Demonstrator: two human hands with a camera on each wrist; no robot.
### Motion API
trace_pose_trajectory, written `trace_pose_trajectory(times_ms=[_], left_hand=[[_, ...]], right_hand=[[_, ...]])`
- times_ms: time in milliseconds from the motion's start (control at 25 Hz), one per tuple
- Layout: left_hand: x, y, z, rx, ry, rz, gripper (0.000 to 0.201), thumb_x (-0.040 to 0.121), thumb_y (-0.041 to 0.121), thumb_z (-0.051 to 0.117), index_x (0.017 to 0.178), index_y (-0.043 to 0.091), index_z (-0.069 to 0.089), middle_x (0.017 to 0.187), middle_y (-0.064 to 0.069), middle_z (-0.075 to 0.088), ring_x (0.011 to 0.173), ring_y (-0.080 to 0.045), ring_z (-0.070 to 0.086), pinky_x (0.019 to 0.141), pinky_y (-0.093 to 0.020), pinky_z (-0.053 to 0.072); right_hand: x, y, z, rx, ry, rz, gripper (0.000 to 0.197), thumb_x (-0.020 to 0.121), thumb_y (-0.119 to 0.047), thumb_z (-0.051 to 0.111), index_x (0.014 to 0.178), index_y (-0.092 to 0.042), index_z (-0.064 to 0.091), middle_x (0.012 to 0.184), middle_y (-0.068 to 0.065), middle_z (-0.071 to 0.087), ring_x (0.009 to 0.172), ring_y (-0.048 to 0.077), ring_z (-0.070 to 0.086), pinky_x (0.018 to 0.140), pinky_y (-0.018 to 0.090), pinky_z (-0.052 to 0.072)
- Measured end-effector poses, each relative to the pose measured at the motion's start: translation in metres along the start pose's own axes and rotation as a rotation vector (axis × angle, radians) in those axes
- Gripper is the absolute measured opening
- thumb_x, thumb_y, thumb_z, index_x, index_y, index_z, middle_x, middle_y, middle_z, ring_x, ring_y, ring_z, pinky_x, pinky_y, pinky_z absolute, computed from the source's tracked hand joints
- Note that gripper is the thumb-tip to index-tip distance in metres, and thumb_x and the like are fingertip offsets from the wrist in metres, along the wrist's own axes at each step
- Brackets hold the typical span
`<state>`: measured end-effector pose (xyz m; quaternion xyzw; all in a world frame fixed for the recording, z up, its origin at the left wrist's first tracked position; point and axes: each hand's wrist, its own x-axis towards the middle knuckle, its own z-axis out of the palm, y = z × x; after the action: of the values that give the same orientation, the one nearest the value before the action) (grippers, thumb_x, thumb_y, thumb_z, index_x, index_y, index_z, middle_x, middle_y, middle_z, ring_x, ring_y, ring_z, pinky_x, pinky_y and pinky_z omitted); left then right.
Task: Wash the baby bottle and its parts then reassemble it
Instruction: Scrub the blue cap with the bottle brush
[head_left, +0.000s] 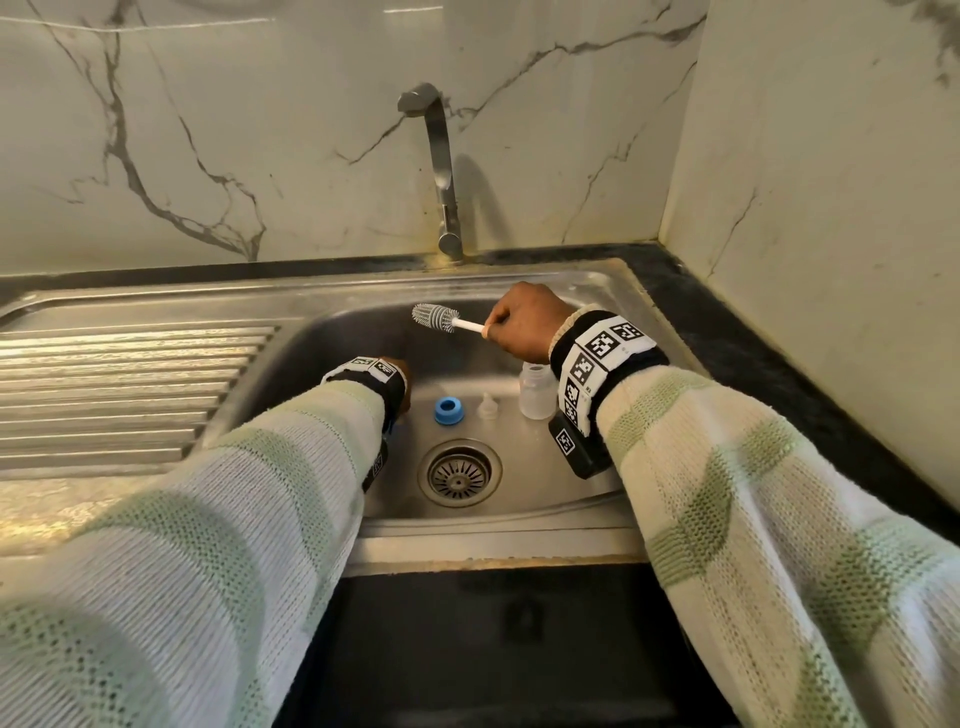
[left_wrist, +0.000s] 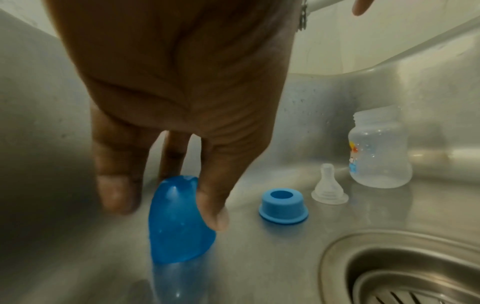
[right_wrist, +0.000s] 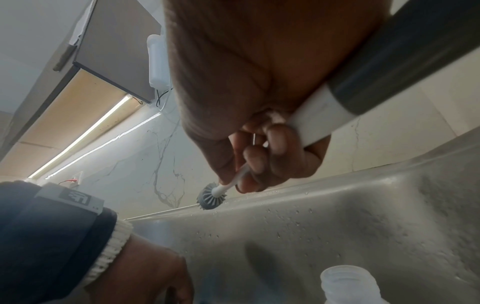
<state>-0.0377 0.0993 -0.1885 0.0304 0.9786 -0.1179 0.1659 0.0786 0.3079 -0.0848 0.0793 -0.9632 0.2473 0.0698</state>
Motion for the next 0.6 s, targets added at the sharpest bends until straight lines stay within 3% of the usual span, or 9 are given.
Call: trace_pose_trajectory(times_ms=[120,200,320,400,480,560,600], left_hand=[[0.003,-0.004,0.002,-0.044,0.033,-0.010,0.047,0.059,0.026,0.081,0.104,0.012,0.073,0.085,-0.005,0.072,0.086,-0.028,0.072,0.082,-0.039,0.059],[-0.018,-0.009,-0.010,-0.148,0.135,-0.034,0.047,0.073,0.028,0.075,0.114,0.008,0.070,0.103,-0.011,0.072,0.100,-0.031,0.070,0.086,-0.036,0.056],[-0.038,-0.023,-0.034,-0.462,0.330,-0.056,0.045,0.089,0.029,0.067,0.127,0.005,0.062,0.127,-0.019,0.064,0.118,-0.035,0.061,0.097,-0.037,0.048],[-0.046,-0.030,-0.046,-0.791,0.470,-0.033,0.039,0.091,0.023,0.062,0.128,0.009,0.062,0.128,-0.020,0.062,0.114,-0.037,0.061,0.096,-0.038,0.050],[-0.056,-0.032,-0.056,-1.237,0.510,-0.018,0.032,0.095,0.017,0.057,0.125,0.009,0.061,0.125,-0.022,0.062,0.096,-0.039,0.066,0.070,-0.037,0.060],[-0.070,-0.029,-0.063,-1.552,0.467,-0.008,0.029,0.098,0.012,0.049,0.125,0.008,0.059,0.117,-0.022,0.061,0.075,-0.034,0.063,0.042,-0.027,0.055],[-0.079,-0.027,-0.066,-1.630,0.442,0.010,0.031,0.100,0.011,0.045,0.127,0.007,0.057,0.112,-0.022,0.059,0.068,-0.030,0.060,0.037,-0.024,0.052]], right_hand=[[0.000,-0.001,-0.001,0.011,0.005,0.004,0.020,0.087,-0.019,0.062,0.095,-0.013,0.080,0.089,0.003,0.075,0.082,0.018,0.067,0.079,0.031,0.057],[-0.001,-0.002,-0.002,0.007,0.007,0.003,0.020,0.087,-0.020,0.063,0.094,-0.013,0.080,0.088,0.003,0.075,0.081,0.018,0.068,0.078,0.031,0.057],[-0.003,-0.005,-0.005,-0.024,0.015,-0.009,0.021,0.088,-0.021,0.061,0.093,-0.011,0.079,0.087,0.006,0.075,0.081,0.021,0.068,0.080,0.034,0.057],[-0.005,-0.007,-0.009,-0.043,0.030,-0.017,0.023,0.088,-0.021,0.059,0.094,-0.011,0.079,0.086,0.008,0.074,0.080,0.023,0.067,0.080,0.037,0.058],[-0.010,-0.012,-0.015,-0.041,0.053,-0.031,0.023,0.090,-0.022,0.058,0.096,-0.012,0.079,0.087,0.008,0.074,0.079,0.023,0.066,0.079,0.037,0.057],[-0.017,-0.019,-0.020,-0.024,0.066,-0.056,0.024,0.091,-0.024,0.059,0.101,-0.013,0.078,0.089,0.007,0.074,0.079,0.021,0.065,0.078,0.033,0.055],[-0.021,-0.023,-0.023,-0.014,0.066,-0.071,0.024,0.092,-0.025,0.060,0.103,-0.013,0.077,0.089,0.006,0.074,0.079,0.020,0.065,0.077,0.032,0.054]])
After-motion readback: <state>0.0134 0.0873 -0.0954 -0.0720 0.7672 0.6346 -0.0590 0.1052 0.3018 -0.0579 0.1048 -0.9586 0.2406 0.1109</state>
